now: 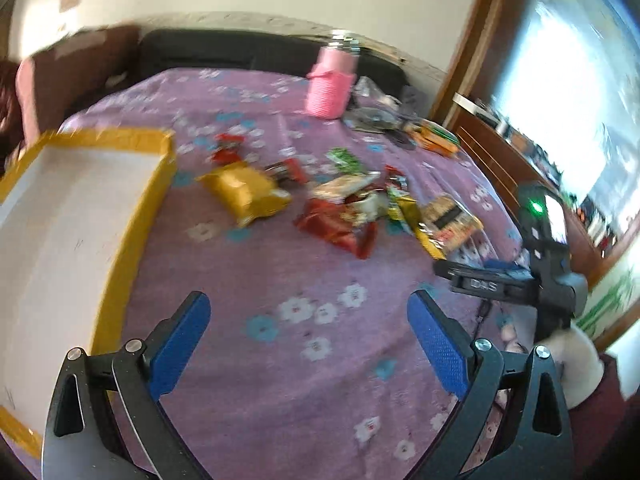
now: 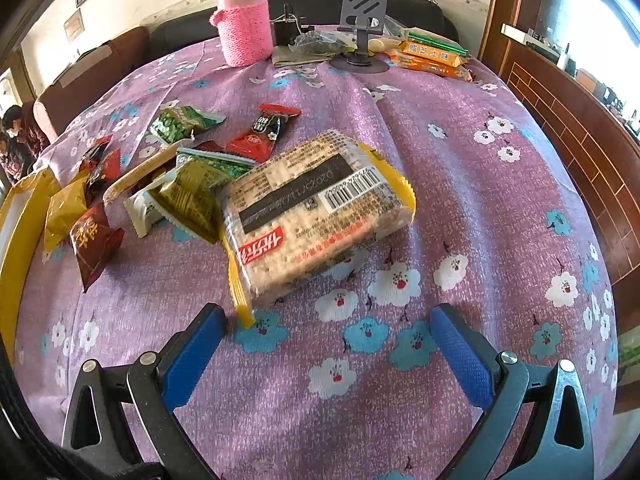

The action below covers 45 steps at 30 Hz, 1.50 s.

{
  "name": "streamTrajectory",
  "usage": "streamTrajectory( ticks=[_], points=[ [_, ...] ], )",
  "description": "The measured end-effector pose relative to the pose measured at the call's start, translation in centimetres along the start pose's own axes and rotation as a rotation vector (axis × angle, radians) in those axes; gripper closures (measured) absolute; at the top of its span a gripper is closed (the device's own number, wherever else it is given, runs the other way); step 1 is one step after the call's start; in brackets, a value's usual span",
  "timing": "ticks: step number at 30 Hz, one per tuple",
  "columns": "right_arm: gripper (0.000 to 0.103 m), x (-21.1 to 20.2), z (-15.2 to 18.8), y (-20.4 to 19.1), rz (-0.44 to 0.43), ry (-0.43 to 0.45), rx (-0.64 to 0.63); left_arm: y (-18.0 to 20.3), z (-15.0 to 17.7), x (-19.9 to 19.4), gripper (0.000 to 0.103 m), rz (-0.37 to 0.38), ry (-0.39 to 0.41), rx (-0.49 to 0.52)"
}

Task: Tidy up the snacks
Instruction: 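Grasp the red-brown pastry packet with the right gripper while the left gripper grasps the yellow pouch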

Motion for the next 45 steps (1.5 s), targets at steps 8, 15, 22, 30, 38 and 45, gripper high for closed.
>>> streamTrajectory(
  ticks=[8, 15, 22, 30, 38, 45],
  points=[
    [0.023, -4.0, -1.2, -0.4, -0.044, 0.113, 0.022, -3.3, 0.6, -0.9, 0.007, -0.005, -0.004, -0.066],
    [0.033, -4.0, -3.6, -7.4, -0.264, 0.130, -0.015, -3.2, 0.7, -0.9, 0.007, 0.018, -0.028, -0.078],
    [0.032, -1.0, -4.6, -14.1, -0.359, 0.119, -0.102, -4.3, -2.4, -1.8, 0.007, 0.021, 0.008, -0.049],
    [0.035, 0.3, -3.4, -16.4, -0.360, 0.133, -0.166, -5.7, -6.6, 1.0, 0.007, 0.031, -0.012, -0.099],
    [0.070, 0.2, -2.5, -16.3, -0.408, 0.103, -0.143, -5.3, -6.6, 7.7, 0.007, 0.002, -0.140, -0.111],
    [0.070, -1.1, -2.4, -15.5, -0.477, 0.071, -0.081, -4.9, -6.2, 11.6, 0.007, -0.078, -0.175, -0.050]
  ],
)
Point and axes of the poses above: each gripper's, at about its wrist camera, not at the fingertips, and x roughly the way its jaws point, y to its right, z to its underside, the point moved 7 cm from there along x, roughly the way its jaws point, and after that the axes turned 15 degrees about y, right-handed, at the moved point
